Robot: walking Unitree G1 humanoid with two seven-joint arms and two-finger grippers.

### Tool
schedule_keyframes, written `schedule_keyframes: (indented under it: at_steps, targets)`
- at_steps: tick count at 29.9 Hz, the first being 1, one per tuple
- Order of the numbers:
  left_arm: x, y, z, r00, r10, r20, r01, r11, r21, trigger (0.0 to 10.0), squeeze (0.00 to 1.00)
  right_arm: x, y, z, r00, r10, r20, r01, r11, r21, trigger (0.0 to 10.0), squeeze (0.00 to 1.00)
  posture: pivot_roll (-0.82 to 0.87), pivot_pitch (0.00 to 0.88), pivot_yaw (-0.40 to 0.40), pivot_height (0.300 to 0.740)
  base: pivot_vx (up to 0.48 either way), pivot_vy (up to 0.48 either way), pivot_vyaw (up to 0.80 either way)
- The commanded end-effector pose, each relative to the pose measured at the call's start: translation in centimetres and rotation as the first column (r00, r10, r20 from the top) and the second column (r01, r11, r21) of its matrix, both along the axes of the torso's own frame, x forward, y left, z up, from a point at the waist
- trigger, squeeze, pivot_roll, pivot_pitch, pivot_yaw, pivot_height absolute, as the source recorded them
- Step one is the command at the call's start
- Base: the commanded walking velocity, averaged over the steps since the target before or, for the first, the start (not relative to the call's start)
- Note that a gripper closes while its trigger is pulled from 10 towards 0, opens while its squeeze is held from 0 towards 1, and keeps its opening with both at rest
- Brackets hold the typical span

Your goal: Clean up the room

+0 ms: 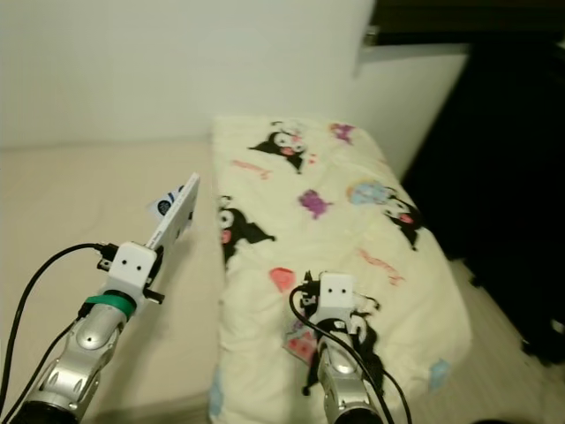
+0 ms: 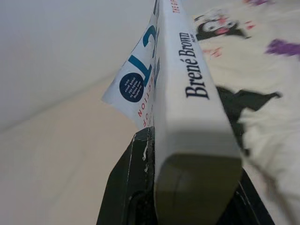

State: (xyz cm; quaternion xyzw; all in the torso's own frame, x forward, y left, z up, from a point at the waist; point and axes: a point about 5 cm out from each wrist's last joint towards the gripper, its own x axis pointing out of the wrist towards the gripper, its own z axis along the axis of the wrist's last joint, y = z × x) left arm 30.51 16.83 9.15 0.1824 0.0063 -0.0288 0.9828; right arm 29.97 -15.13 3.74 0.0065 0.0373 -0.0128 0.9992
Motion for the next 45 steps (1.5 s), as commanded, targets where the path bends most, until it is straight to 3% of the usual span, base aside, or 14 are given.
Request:
schedule_keyframes:
  at_steps: [1, 16, 34, 45]
  targets:
    - [0.1, -0.8, 0.2, 0.999, -0.025, 0.023, 0.025, 1.000, -0.011, 10.0, 0.00, -0.3, -0.6, -0.5, 1.000, -0.023, -0.021, 0.023, 1.000, -0.003, 10.0, 0.00, 0.04, 0.000, 0.039, 0.740, 0.000, 0.000, 0.00]
    - [0.0, -0.7, -0.2, 0.999, -0.032, 0.008, 0.032, 0.999, -0.018, 10.0, 0.00, -0.4, -0.5, -0.7, 0.999, -0.023, -0.023, 0.023, 1.000, -0.002, 10.0, 0.00, 0.04, 0.000, 0.041, 0.740, 0.000, 0.000, 0.00]
    - [-0.4, -0.7, -0.6, 0.999, -0.034, 0.004, 0.034, 0.999, -0.010, 10.0, 0.00, -0.6, -0.4, -0.8, 1.000, -0.017, -0.025, 0.017, 1.000, 0.001, 10.0, 0.00, 0.04, 0.000, 0.041, 0.740, -0.377, 0.000, 0.00]
    - [-0.4, -0.7, -0.6, 0.999, -0.036, 0.005, 0.036, 0.999, -0.006, 10.0, 0.00, -0.5, 0.7, -0.8, 0.999, 0.029, -0.029, -0.029, 0.999, 0.016, 10.0, 0.00, 0.04, 0.000, 0.042, 0.740, -0.382, 0.000, 0.00]
